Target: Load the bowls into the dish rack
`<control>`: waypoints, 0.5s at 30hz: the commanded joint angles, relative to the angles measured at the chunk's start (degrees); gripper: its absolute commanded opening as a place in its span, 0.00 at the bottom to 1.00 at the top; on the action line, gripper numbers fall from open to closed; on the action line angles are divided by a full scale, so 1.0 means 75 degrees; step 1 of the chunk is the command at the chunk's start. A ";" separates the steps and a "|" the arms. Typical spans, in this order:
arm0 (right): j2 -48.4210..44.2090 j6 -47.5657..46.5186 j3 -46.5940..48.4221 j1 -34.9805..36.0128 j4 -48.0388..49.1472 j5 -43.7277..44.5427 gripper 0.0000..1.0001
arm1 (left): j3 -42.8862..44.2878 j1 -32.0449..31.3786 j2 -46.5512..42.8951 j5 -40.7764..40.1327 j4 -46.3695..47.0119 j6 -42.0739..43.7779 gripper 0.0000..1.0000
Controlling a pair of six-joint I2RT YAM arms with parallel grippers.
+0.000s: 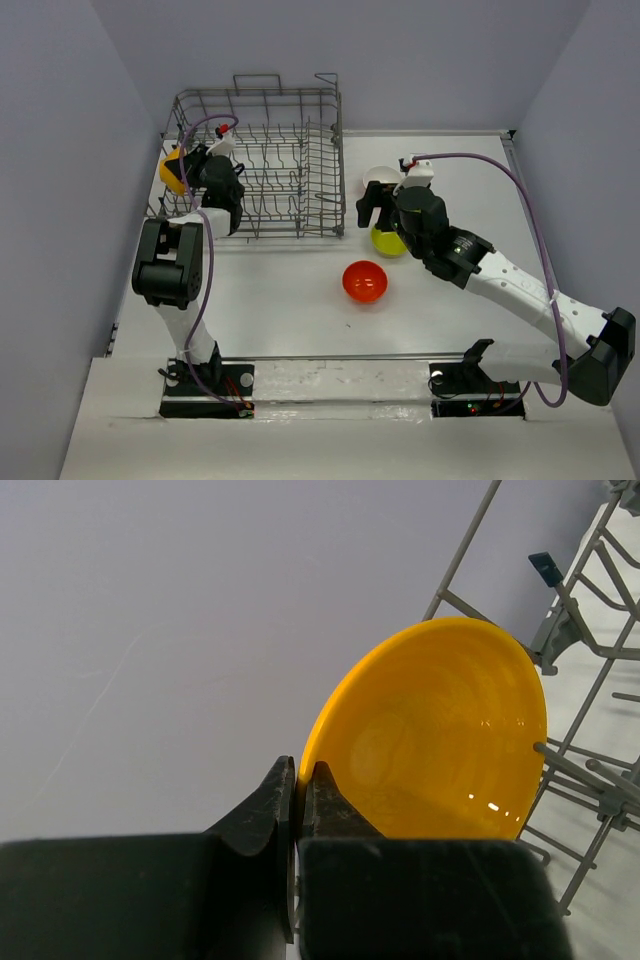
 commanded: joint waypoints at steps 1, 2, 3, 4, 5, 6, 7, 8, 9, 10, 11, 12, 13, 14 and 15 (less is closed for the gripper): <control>-0.0126 -0.0110 -0.0040 0.0011 0.0403 0.0268 0.86 | -0.0110 0.0036 0.0005 -0.0351 0.0546 0.0041 0.00; -0.0115 -0.0111 -0.0040 0.0011 0.0403 0.0268 0.86 | -0.0098 0.0036 0.0005 -0.0350 0.0534 0.0052 0.00; -0.0115 -0.0122 -0.0040 0.0011 0.0415 0.0268 0.86 | -0.0087 0.0048 0.0040 -0.0374 0.0522 0.0053 0.00; -0.0115 -0.0122 -0.0040 0.0011 0.0403 0.0280 0.86 | -0.0086 0.0048 0.0052 -0.0362 0.0499 0.0041 0.00; -0.0115 -0.0111 -0.0052 0.0011 0.0415 0.0280 0.86 | -0.0098 0.0037 0.0052 -0.0351 0.0487 0.0029 0.00; -0.0126 -0.0111 -0.0052 0.0011 0.0426 0.0291 0.86 | -0.0098 0.0036 0.0063 -0.0339 0.0452 0.0006 0.00; -0.0115 -0.0111 -0.0052 0.0011 0.0426 0.0303 0.86 | -0.0087 0.0036 0.0075 -0.0339 0.0429 0.0006 0.00; -0.0115 -0.0122 -0.0052 0.0011 0.0415 0.0303 0.86 | -0.0075 0.0036 0.0075 -0.0327 0.0405 0.0006 0.00; -0.0115 -0.0122 -0.0040 0.0011 0.0426 0.0315 0.86 | -0.0075 0.0036 0.0087 -0.0304 0.0358 0.0006 0.00; -0.0115 -0.0122 -0.0052 0.0011 0.0426 0.0315 0.86 | -0.0075 0.0002 0.0087 -0.0269 0.0288 0.0006 0.00; -0.0115 -0.0122 -0.0052 0.0011 0.0426 0.0326 0.86 | -0.0052 0.0001 0.0099 -0.0234 0.0218 -0.0006 0.00; -0.0103 -0.0111 -0.0052 0.0011 0.0426 0.0327 0.86 | -0.0028 -0.0010 0.0087 -0.0129 0.0101 -0.0041 0.00; -0.0091 -0.0134 -0.0052 0.0011 0.0438 0.0327 0.87 | 0.0007 -0.0045 0.0087 -0.0070 -0.0248 -0.0204 0.00; -0.0080 -0.0122 -0.0052 0.0011 0.0426 0.0327 0.87 | 0.0054 -0.0057 0.0087 -0.0023 -0.0425 -0.0298 0.00; -0.0068 -0.0134 -0.0063 0.0011 0.0438 0.0327 0.87 | 0.0135 -0.0057 0.0099 0.0036 -0.0706 -0.0369 0.00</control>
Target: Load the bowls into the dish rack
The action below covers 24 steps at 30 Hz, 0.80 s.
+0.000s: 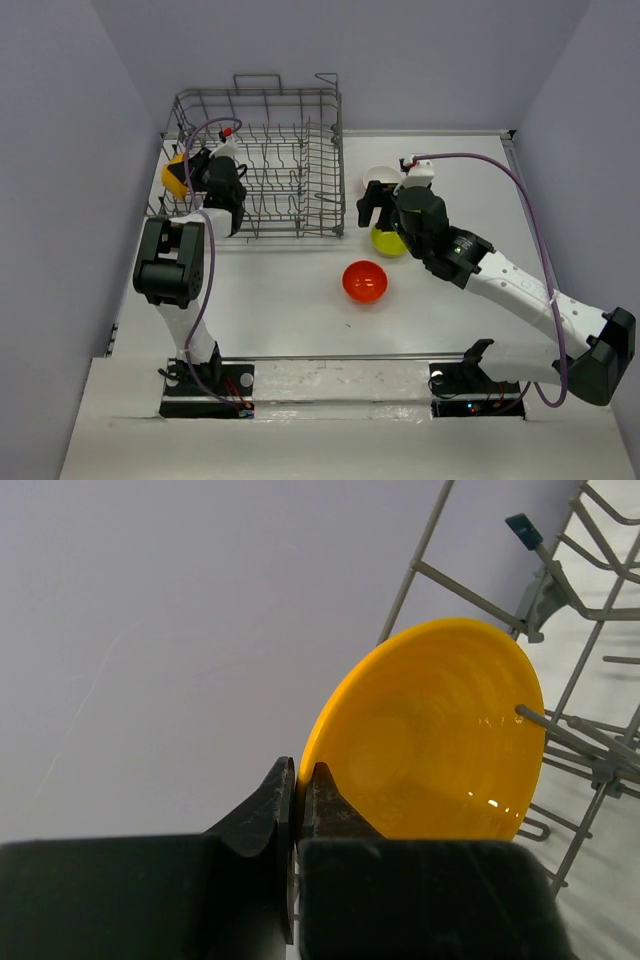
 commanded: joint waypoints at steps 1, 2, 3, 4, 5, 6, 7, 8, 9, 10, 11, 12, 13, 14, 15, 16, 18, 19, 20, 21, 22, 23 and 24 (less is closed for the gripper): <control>-0.0068 -0.0093 -0.0063 0.0011 0.0435 0.0236 0.86 | 0.0209 -0.0037 0.0040 0.0196 -0.0527 -0.0477 0.00; -0.0068 -0.0105 -0.0063 0.0011 0.0424 0.0236 0.87 | 0.0244 -0.0060 0.0064 0.0220 -0.0610 -0.0489 0.00; -0.0068 -0.0105 -0.0063 0.0011 0.0435 0.0236 0.86 | 0.0268 -0.0084 0.0134 0.0220 -0.0680 -0.0478 0.00; -0.0080 -0.0116 -0.0063 0.0011 0.0424 0.0236 0.87 | 0.0291 -0.0095 0.0157 0.0197 -0.0716 -0.0454 0.00; -0.0080 -0.0117 -0.0063 0.0011 0.0435 0.0248 0.87 | 0.0303 -0.0119 0.0204 0.0197 -0.0716 -0.0454 0.00; -0.0091 -0.0117 -0.0052 0.0011 0.0435 0.0248 0.87 | 0.0315 -0.0119 0.0228 0.0185 -0.0716 -0.0466 0.00; -0.0091 -0.0128 -0.0052 0.0011 0.0435 0.0260 0.87 | 0.0315 -0.0131 0.0240 0.0173 -0.0716 -0.0466 0.00; -0.0091 -0.0128 -0.0052 0.0011 0.0435 0.0260 0.87 | 0.0326 -0.0131 0.0263 0.0162 -0.0716 -0.0466 0.00; -0.0091 -0.0128 -0.0052 0.0011 0.0435 0.0260 0.87 | 0.0315 -0.0142 0.0298 0.0162 -0.0716 -0.0431 0.00; -0.0103 -0.0140 -0.0052 0.0011 0.0435 0.0271 0.87 | 0.0361 -0.0154 0.0310 0.0127 -0.0727 -0.0419 0.00; -0.0091 -0.0140 -0.0052 0.0011 0.0435 0.0271 0.87 | 0.0362 -0.0166 0.0322 0.0115 -0.0728 -0.0419 0.00; -0.0080 -0.0128 -0.0052 0.0011 0.0435 0.0271 0.88 | 0.0373 -0.0166 0.0357 0.0080 -0.0728 -0.0407 0.00; -0.0091 -0.0128 -0.0052 0.0011 0.0435 0.0271 0.88 | 0.0408 -0.0178 0.0369 0.0068 -0.0728 -0.0430 0.00; -0.0080 -0.0128 -0.0040 0.0011 0.0435 0.0260 0.88 | 0.0408 -0.0178 0.0369 0.0056 -0.0728 -0.0442 0.03; -0.0080 -0.0151 -0.0028 0.0011 0.0435 0.0248 0.88 | 0.0420 -0.0178 0.0357 0.0056 -0.0728 -0.0524 0.09; -0.0080 -0.0140 -0.0028 0.0011 0.0435 0.0248 0.88 | 0.0420 -0.0178 0.0357 0.0056 -0.0728 -0.0524 0.13; -0.0091 -0.0140 -0.0028 0.0011 0.0435 0.0260 0.88 | 0.0432 -0.0178 0.0334 0.0056 -0.0751 -0.0630 0.30; -0.0091 -0.0152 -0.0028 0.0011 0.0435 0.0260 0.88 | 0.0455 -0.0178 0.0310 0.0044 -0.0763 -0.0665 0.35; -0.0091 -0.0140 -0.0028 0.0011 0.0435 0.0260 0.88 | 0.0467 -0.0189 0.0298 0.0044 -0.0774 -0.0688 0.36; -0.0091 -0.0152 -0.0028 0.0011 0.0435 0.0260 0.89 | 0.0479 -0.0189 0.0252 0.0044 -0.0798 -0.0723 0.40; -0.0091 -0.0152 -0.0028 0.0011 0.0435 0.0260 0.89 | 0.0525 -0.0189 0.0240 0.0021 -0.0844 -0.0747 0.42; -0.0103 -0.0152 -0.0028 0.0011 0.0435 0.0260 0.89 | 0.0549 -0.0201 0.0217 0.0009 -0.0868 -0.0805 0.44; -0.0103 -0.0163 -0.0017 0.0011 0.0435 0.0260 0.89 | 0.0607 -0.0201 0.0170 -0.0002 -0.0961 -0.0829 0.44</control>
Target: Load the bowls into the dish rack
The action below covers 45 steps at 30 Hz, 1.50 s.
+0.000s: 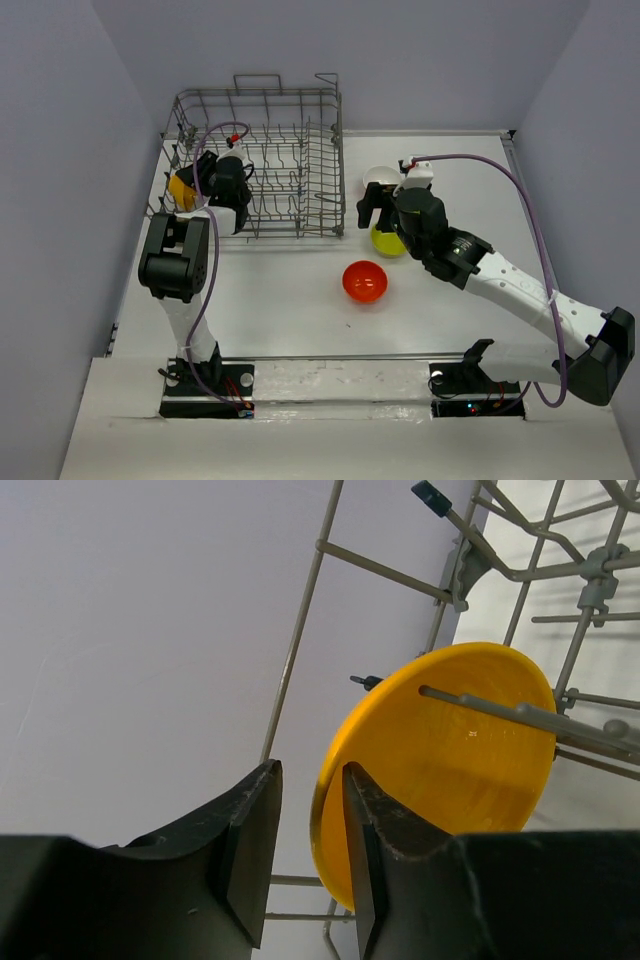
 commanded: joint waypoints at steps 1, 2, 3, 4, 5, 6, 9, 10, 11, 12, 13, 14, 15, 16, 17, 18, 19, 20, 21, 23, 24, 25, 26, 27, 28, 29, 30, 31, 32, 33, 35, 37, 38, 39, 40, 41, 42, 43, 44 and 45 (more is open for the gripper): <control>-0.0103 -0.0108 0.0077 0.0011 0.0389 0.0233 0.89 | 0.0453 -0.0044 -0.0273 -0.0134 0.0175 -0.0409 0.44; -0.0103 -0.0108 0.0077 0.0011 0.0389 0.0233 0.89 | 0.0476 -0.0044 -0.0309 -0.0134 0.0151 -0.0421 0.44; -0.0115 -0.0108 0.0077 0.0011 0.0389 0.0233 0.89 | 0.0512 -0.0044 -0.0390 -0.0145 0.0116 -0.0456 0.44; -0.0103 -0.0108 0.0077 0.0011 0.0389 0.0233 0.89 | 0.0547 -0.0044 -0.0449 -0.0145 0.0069 -0.0503 0.45; -0.0115 -0.0108 0.0077 0.0011 0.0389 0.0233 0.89 | 0.0582 -0.0044 -0.0565 -0.0145 0.0011 -0.0654 0.45; -0.0126 -0.0108 0.0077 0.0011 0.0389 0.0245 0.89 | 0.0629 -0.0044 -0.0613 -0.0122 -0.0152 -0.0702 0.45; -0.0126 -0.0108 0.0100 0.0011 0.0389 0.0245 0.89 | 0.0758 -0.0044 -0.0824 -0.0052 -0.0387 -0.0889 0.46; -0.0126 -0.0108 0.0100 0.0011 0.0389 0.0245 0.89 | 0.0781 -0.0044 -0.0871 -0.0005 -0.0493 -0.1029 0.46; -0.0126 -0.0108 0.0112 0.0011 0.0400 0.0257 0.89 | 0.0851 -0.0055 -0.0941 0.0065 -0.0644 -0.1228 0.47; -0.0115 -0.0108 0.0135 0.0011 0.0389 0.0257 0.89 | 0.0910 -0.0055 -0.1104 0.0356 -0.0878 -0.1508 0.47; -0.0115 -0.0108 0.0135 0.0011 0.0389 0.0268 0.90 | 0.1026 -0.0055 -0.1187 0.0544 -0.1449 -0.2138 0.47; -0.0115 -0.0108 0.0147 0.0011 0.0389 0.0280 0.90 | 0.1074 -0.0055 -0.1257 0.0732 -0.1687 -0.2411 0.47; -0.0126 -0.0120 0.0159 0.0011 0.0377 0.0280 0.90 | 0.1109 -0.0079 -0.1304 0.0861 -0.1863 -0.2599 0.47; -0.0138 -0.0120 0.0159 0.0011 0.0377 0.0304 0.90 | 0.1133 -0.0102 -0.1351 0.0978 -0.2062 -0.2798 0.46; -0.0161 -0.0120 0.0159 0.0011 0.0377 0.0304 0.90 | 0.1145 -0.0137 -0.1352 0.0991 -0.2122 -0.2812 0.46; -0.0173 -0.0120 0.0159 0.0011 0.0388 0.0315 0.90 | 0.1156 -0.0242 -0.1340 0.0991 -0.2169 -0.2812 0.46; -0.0185 -0.0120 0.0159 0.0011 0.0377 0.0339 0.90 | 0.1145 -0.0289 -0.1340 0.1049 -0.2216 -0.2812 0.46; -0.0185 -0.0131 0.0159 0.0011 0.0377 0.0339 0.90 | 0.1156 -0.0325 -0.1329 0.1108 -0.2263 -0.2905 0.46; -0.0197 -0.0131 0.0170 0.0011 0.0354 0.0351 0.90 | 0.1180 -0.0348 -0.1317 0.1201 -0.2426 -0.2987 0.46; -0.0209 -0.0120 0.0182 0.0011 0.0318 0.0374 0.90 | 0.1262 -0.0348 -0.1258 0.1272 -0.2591 -0.3151 0.45; -0.0220 -0.0120 0.0182 0.0011 0.0307 0.0374 0.90 | 0.1273 -0.0348 -0.1223 0.1284 -0.2638 -0.3163 0.45; -0.0243 -0.0108 0.0171 0.0011 0.0283 0.0386 0.90 | 0.1285 -0.0348 -0.1153 0.1250 -0.2696 -0.3163 0.45; -0.0278 -0.0108 0.0171 0.0011 0.0271 0.0397 0.90 | 0.1309 -0.0348 -0.1106 0.1226 -0.2732 -0.3175 0.45; -0.0302 -0.0096 0.0182 0.0011 0.0248 0.0398 0.90 | 0.1309 -0.0348 -0.1048 0.1203 -0.2802 -0.3210 0.45; -0.0314 -0.0085 0.0171 0.0011 0.0236 0.0398 0.90 | 0.1378 -0.0348 -0.1024 0.1225 -0.2872 -0.3268 0.45; -0.0349 -0.0073 0.0182 0.0011 0.0213 0.0409 0.90 | 0.1425 -0.0360 -0.1024 0.1261 -0.2954 -0.3350 0.45; -0.0349 -0.0073 0.0194 0.0011 0.0201 0.0421 0.90 | 0.1472 -0.0360 -0.1047 0.1307 -0.3047 -0.3467 0.45; -0.0372 -0.0085 0.0229 0.0011 0.0166 0.0433 0.90 | 0.1542 -0.0360 -0.1117 0.1424 -0.3280 -0.3747 0.45; -0.0373 -0.0096 0.0252 0.0011 0.0143 0.0491 0.90 | 0.1729 -0.0360 -0.1164 0.1495 -0.3457 -0.3923 0.45; -0.0384 -0.0108 0.0276 0.0011 0.0096 0.0526 0.90 | 0.1881 -0.0372 -0.1257 0.1576 -0.3679 -0.4134 0.45; -0.0373 -0.0131 0.0404 0.0011 0.0037 0.0632 0.90 | 0.2584 -0.0383 -0.1328 0.1915 -0.4685 -0.5012 0.45; -0.0349 -0.0167 0.0545 0.0011 -0.0033 0.0760 0.90 | 0.3401 -0.0407 -0.1457 0.2429 -0.5807 -0.6063 0.45; -0.0338 -0.0178 0.0580 0.0011 -0.0045 0.0796 0.91 | 0.3638 -0.0407 -0.1504 0.2676 -0.6150 -0.6418 0.45; -0.0349 -0.0167 0.0627 0.0011 -0.0080 0.0842 0.91 | 0.3861 -0.0419 -0.1632 0.2853 -0.6444 -0.6781 0.53; -0.0349 -0.0190 0.0662 0.0011 -0.0092 0.0947 0.91 | 0.4235 -0.0442 -0.1691 0.3110 -0.7050 -0.7156 0.59; -0.0361 -0.0178 0.0721 0.0011 -0.0127 0.0995 0.91 | 0.4354 -0.0477 -0.1761 0.3263 -0.7277 -0.7728 0.66; -0.0361 -0.0178 0.0768 0.0011 -0.0174 0.1065 0.91 | 0.4402 -0.0640 -0.1982 0.3624 -0.7464 -0.7931 0.75; -0.0372 -0.0178 0.0803 0.0011 -0.0209 0.1228 0.91 | 0.4402 -0.0734 -0.2135 0.3860 -0.7652 -0.8037 0.75; -0.0373 -0.0190 0.0885 0.0011 -0.0244 0.1334 0.92 | 0.4310 -0.0863 -0.2299 0.4060 -0.7712 -0.8085 0.76; -0.0384 -0.0190 0.0920 0.0011 -0.0302 0.1428 0.92 | 0.4228 -0.1154 -0.2661 0.4386 -0.7828 -0.8445 0.79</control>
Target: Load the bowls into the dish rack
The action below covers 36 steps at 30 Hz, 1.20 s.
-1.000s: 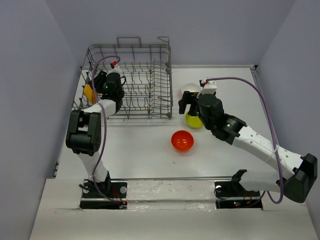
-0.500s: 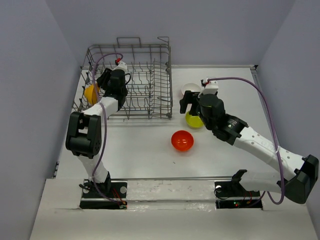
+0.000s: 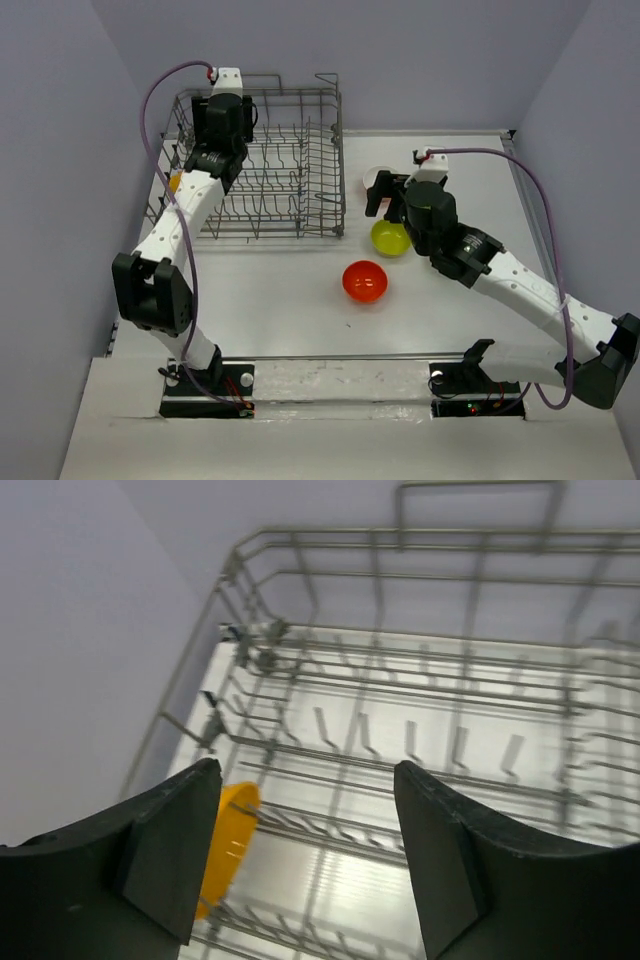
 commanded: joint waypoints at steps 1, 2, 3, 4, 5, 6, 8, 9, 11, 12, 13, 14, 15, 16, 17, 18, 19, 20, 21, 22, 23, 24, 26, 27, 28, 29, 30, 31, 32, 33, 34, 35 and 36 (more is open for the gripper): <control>-0.0206 -0.0085 0.0533 0.0011 -0.0090 0.0880 0.95 | -0.0030 -0.0766 -0.1267 0.1297 -0.1025 -0.1608 0.80; -0.0218 -0.0097 0.0614 0.0011 -0.0125 0.0986 0.96 | -0.0125 -0.0930 -0.1455 0.1415 -0.1048 -0.1737 0.82; -0.0218 -0.0109 0.0650 0.0011 -0.0241 0.1115 0.97 | -0.0242 -0.1117 -0.1875 0.1543 -0.1072 -0.1959 0.83; -0.0218 -0.0097 0.0674 0.0011 -0.0301 0.1418 0.98 | -0.0533 -0.1490 -0.2111 0.1916 -0.0979 -0.2019 0.83; -0.0230 -0.0097 0.0697 0.0011 -0.0359 0.1583 1.00 | -0.0698 -0.1668 -0.2322 0.2105 -0.0885 -0.2078 0.84; -0.0242 -0.0109 0.0732 0.0011 -0.0499 0.1782 1.00 | -0.0874 -0.1867 -0.2765 0.2409 -0.0687 -0.2148 0.85; -0.0230 -0.0097 0.0756 -0.0059 -0.0675 0.2380 1.00 | -0.1390 -0.2453 -0.3178 0.2633 -0.0405 -0.2230 0.87; -0.0230 -0.0039 0.0756 -0.0176 -0.0897 0.2486 1.00 | -0.1530 -0.2606 -0.3354 0.2716 -0.0311 -0.2254 0.88; -0.0230 0.0148 0.0697 -0.0947 -0.1167 0.2278 1.00 | -0.1859 -0.2829 -0.3764 0.3032 -0.0123 -0.2359 0.88; -0.0218 0.0439 0.0697 -0.1345 -0.1342 0.2010 1.00 | -0.1964 -0.2934 -0.3893 0.3137 -0.0088 -0.2394 0.88; -0.0218 0.0581 0.0628 -0.1766 -0.1692 0.1322 1.00 | -0.2105 -0.2947 -0.4092 0.3382 -0.0053 -0.2441 0.88; -0.0230 0.0699 0.0569 -0.2513 -0.1812 0.1026 1.00 | -0.2152 -0.2959 -0.4187 0.3489 -0.0052 -0.2523 0.88; -0.0242 0.0897 0.0499 -0.2787 -0.1917 0.0767 1.00 | -0.2199 -0.3005 -0.4269 0.3594 -0.0052 -0.2524 0.91; -0.0288 0.0992 0.0452 -0.2987 -0.2116 0.0591 1.00 | -0.2258 -0.3052 -0.4409 0.3665 -0.0052 -0.2512 0.98; -0.0300 0.1097 0.0335 -0.3210 -0.2210 0.0403 1.00 | -0.2363 -0.3099 -0.4480 0.3712 -0.0064 -0.2454 0.99; -0.0324 0.1214 0.0288 -0.3212 -0.2258 0.0343 1.00 | -0.2422 -0.3146 -0.4538 0.3840 -0.0064 -0.2407 0.99; -0.0335 0.1250 0.0241 -0.3305 -0.2386 0.0343 1.00 | -0.2504 -0.3170 -0.4655 0.4027 -0.0053 -0.2395 0.99; -0.0359 0.1297 0.0159 -0.3306 -0.2468 0.0389 1.00 | -0.2655 -0.3181 -0.4703 0.4412 0.0040 -0.2418 0.99; -0.0371 0.1356 0.0089 -0.3306 -0.2550 0.0413 1.00 | -0.2761 -0.3181 -0.4761 0.4462 0.0111 -0.2488 0.99; -0.0394 0.1519 0.0007 -0.3503 -0.2690 0.0344 1.00 | -0.2971 -0.3170 -0.4924 0.4567 0.0274 -0.2593 0.99; -0.0452 0.1613 -0.0110 -0.3598 -0.2738 0.0204 1.00 | -0.3054 -0.3170 -0.4984 0.4545 0.0403 -0.2664 0.99; -0.0476 0.1788 -0.0367 -0.3726 -0.2774 0.0017 1.00 | -0.3125 -0.3181 -0.5112 0.4533 0.0451 -0.2746 0.99; -0.0476 0.2000 -0.0626 -0.4113 -0.2856 -0.0581 1.00 | -0.3161 -0.3170 -0.5137 0.4521 0.0428 -0.2852 0.99; -0.0465 0.2070 -0.0755 -0.4254 -0.2856 -0.0792 1.00 | -0.3161 -0.3170 -0.5137 0.4510 0.0370 -0.2863 0.99; -0.0430 0.2152 -0.0953 -0.4406 -0.2867 -0.0968 1.00 | -0.3196 -0.3181 -0.5160 0.4544 0.0369 -0.2829 0.99; -0.0371 0.2188 -0.1025 -0.4721 -0.2856 -0.1318 1.00 | -0.3335 -0.3181 -0.5195 0.4579 0.0451 -0.2747 0.99; -0.0243 0.2153 -0.1107 -0.4851 -0.2786 -0.1507 1.00 | -0.3429 -0.3181 -0.5300 0.4522 0.0567 -0.2770 0.99; -0.0172 0.2107 -0.1119 -0.4945 -0.2704 -0.1636 1.00 | -0.3500 -0.3181 -0.5370 0.4510 0.0638 -0.2781 0.99; -0.0079 0.2060 -0.1084 -0.5016 -0.2622 -0.1742 1.00 | -0.3617 -0.3181 -0.5429 0.4486 0.0697 -0.2805 0.99; 0.0015 0.1990 -0.1026 -0.5017 -0.2529 -0.1743 1.00 | -0.3676 -0.3181 -0.5488 0.4440 0.0756 -0.2828 0.99; 0.0236 0.1943 -0.0875 -0.5017 -0.2226 -0.1801 1.00 | -0.3723 -0.3170 -0.5581 0.4346 0.0895 -0.2840 0.99; 0.0401 0.1884 -0.0757 -0.5017 -0.2037 -0.2057 1.00 | -0.3828 -0.3181 -0.5617 0.4311 0.0955 -0.2828 0.99; 0.0623 0.1837 -0.0582 -0.5017 -0.1896 -0.2280 1.00 | -0.3864 -0.3181 -0.5640 0.4310 0.1013 -0.2828 0.99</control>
